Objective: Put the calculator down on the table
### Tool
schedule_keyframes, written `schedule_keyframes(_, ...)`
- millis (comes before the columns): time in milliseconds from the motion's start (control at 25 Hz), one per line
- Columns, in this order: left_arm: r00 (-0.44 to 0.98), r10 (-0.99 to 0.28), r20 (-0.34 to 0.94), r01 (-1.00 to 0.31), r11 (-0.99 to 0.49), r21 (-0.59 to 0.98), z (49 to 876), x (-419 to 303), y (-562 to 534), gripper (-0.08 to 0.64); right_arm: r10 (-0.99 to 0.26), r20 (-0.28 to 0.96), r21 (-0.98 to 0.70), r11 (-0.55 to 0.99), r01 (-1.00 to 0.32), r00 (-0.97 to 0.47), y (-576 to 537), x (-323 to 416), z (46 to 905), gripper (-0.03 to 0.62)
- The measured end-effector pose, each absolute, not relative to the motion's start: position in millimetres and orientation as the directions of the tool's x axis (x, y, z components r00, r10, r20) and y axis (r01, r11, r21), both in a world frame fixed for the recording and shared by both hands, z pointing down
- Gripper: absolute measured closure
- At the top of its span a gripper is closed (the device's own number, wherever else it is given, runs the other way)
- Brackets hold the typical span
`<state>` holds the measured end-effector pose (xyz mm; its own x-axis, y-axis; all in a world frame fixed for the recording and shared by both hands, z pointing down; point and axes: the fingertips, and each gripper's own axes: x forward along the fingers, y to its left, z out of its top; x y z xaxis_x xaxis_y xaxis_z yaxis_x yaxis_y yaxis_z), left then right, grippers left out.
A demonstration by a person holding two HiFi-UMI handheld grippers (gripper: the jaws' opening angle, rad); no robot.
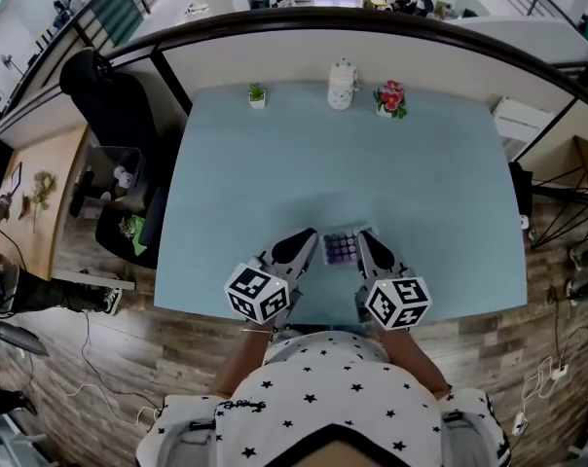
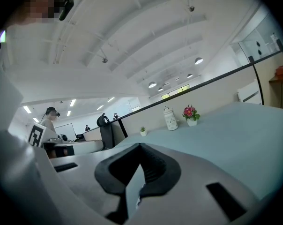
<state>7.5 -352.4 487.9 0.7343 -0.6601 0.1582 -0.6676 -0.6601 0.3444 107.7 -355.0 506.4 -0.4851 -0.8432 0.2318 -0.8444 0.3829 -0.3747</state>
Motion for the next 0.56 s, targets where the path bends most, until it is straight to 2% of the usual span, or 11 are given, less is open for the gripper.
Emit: schedule_keyframes(560, 0.742, -0.652, 0.156, -0.659, -0.667, 0.347, 485, 20, -349, 0.517, -0.846, 0.231, -0.38, 0.376, -0.845, -0.48, -349, 119, 504, 0.597)
